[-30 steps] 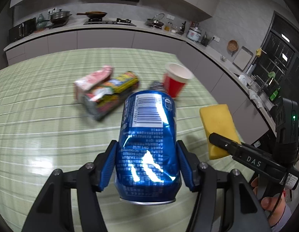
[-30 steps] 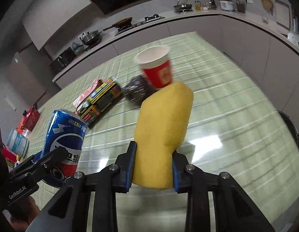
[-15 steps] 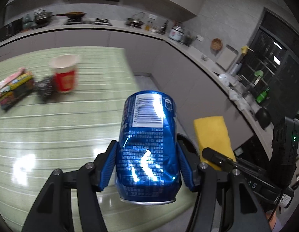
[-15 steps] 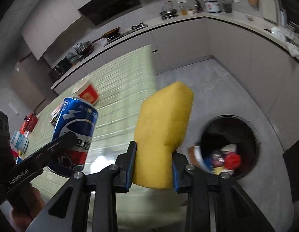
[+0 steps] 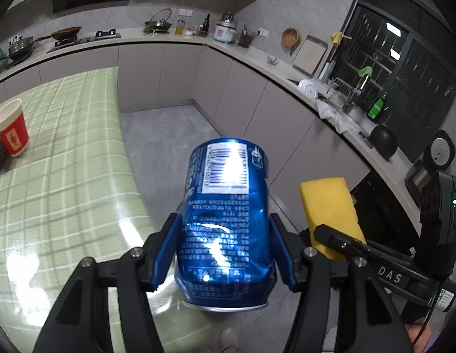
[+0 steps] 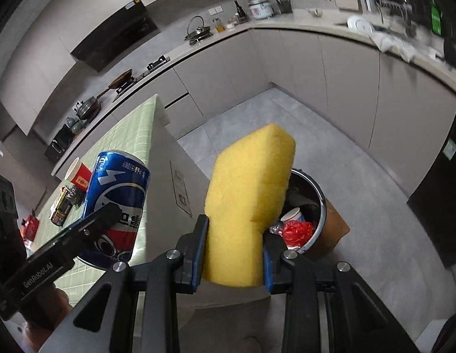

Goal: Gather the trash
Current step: 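Carry Pepsi can and yellow sponge to the black bucket and release both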

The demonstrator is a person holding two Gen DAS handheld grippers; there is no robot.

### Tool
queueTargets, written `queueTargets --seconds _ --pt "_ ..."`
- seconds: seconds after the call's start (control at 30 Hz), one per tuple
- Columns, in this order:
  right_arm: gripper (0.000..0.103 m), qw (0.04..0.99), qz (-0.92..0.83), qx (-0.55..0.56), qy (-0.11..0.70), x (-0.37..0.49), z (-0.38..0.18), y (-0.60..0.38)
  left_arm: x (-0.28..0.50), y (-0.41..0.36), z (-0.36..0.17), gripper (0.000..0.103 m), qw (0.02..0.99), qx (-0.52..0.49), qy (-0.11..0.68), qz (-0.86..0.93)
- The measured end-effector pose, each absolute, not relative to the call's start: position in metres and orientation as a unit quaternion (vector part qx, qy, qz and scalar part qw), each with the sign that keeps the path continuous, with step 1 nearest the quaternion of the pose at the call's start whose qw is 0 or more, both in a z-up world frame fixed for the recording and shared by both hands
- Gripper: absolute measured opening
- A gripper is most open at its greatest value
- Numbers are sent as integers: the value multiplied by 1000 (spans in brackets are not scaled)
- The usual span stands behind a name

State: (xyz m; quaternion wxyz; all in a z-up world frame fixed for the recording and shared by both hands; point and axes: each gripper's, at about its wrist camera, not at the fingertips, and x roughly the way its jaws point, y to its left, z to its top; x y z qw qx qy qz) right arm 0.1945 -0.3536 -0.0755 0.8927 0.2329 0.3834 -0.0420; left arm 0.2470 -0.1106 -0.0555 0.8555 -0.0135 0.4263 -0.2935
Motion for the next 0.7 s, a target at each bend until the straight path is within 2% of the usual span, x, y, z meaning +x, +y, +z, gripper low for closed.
queueTargets --seconds 0.33,0.7 --pt "33 884 28 197 424 236 -103 -432 248 -183 -94 61 862 -43 456 -218" --pt "34 853 84 168 487 297 -179 -455 264 -193 -160 61 853 -45 502 -135"
